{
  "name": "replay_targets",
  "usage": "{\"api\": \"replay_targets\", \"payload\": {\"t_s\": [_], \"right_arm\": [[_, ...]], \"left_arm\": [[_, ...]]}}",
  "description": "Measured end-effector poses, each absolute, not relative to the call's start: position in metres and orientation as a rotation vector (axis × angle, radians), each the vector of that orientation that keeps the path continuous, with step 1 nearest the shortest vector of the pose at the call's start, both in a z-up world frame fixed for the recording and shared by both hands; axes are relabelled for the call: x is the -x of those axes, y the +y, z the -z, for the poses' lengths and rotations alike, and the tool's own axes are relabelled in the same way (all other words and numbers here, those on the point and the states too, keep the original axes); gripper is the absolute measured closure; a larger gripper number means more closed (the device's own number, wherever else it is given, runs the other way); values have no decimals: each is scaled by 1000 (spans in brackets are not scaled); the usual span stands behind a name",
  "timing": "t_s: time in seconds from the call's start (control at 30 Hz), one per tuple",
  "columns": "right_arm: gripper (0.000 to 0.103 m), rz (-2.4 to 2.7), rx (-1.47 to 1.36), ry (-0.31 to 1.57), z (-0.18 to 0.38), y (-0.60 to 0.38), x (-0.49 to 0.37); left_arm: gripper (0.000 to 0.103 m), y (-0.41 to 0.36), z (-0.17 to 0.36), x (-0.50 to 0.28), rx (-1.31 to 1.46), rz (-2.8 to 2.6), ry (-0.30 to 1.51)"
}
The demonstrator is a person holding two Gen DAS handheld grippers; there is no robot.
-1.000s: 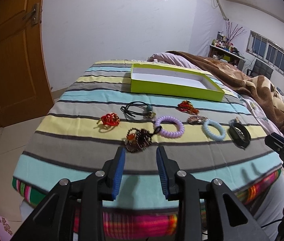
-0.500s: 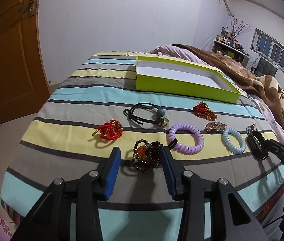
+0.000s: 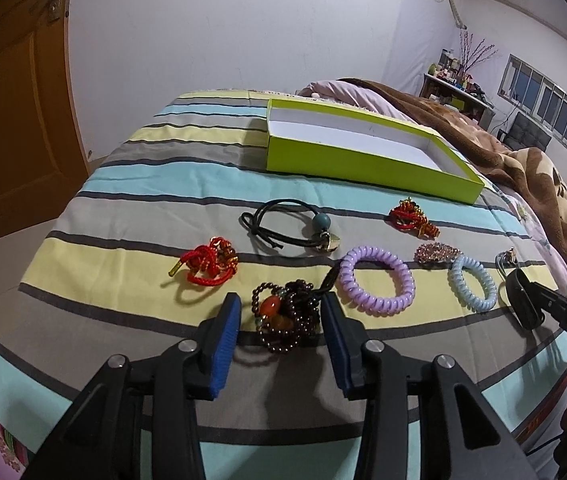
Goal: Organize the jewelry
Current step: 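Grasp the dark beaded bracelet with the left tool while the right tool grasps the black watch band, then carry both items into the green box and open both tools to release them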
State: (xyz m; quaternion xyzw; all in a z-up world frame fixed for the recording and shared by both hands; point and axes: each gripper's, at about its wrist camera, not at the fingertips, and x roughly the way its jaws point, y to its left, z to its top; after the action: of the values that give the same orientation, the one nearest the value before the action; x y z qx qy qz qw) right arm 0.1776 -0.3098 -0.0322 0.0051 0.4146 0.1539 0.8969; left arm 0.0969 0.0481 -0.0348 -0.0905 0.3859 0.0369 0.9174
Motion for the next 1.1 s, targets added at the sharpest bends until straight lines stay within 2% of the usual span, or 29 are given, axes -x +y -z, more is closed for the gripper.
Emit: {"api": "replay_targets", "payload": {"t_s": [0.07,0.2,0.7,1.1], "right_arm": [[94,-321,-17,854,31,-311,-176],[95,-327,-19,851,30,-313,-172],[95,-365,-16,774,1,-309,-157],[95,-415,26,725,-21,-283,-188]], "left_arm": [[76,47,35,-97,172,-80,794],[81,46,35,-94,170,-79,789],[81,34,2,-78,166,-22,712],[81,26,-22,-111,133,20,676]]}}
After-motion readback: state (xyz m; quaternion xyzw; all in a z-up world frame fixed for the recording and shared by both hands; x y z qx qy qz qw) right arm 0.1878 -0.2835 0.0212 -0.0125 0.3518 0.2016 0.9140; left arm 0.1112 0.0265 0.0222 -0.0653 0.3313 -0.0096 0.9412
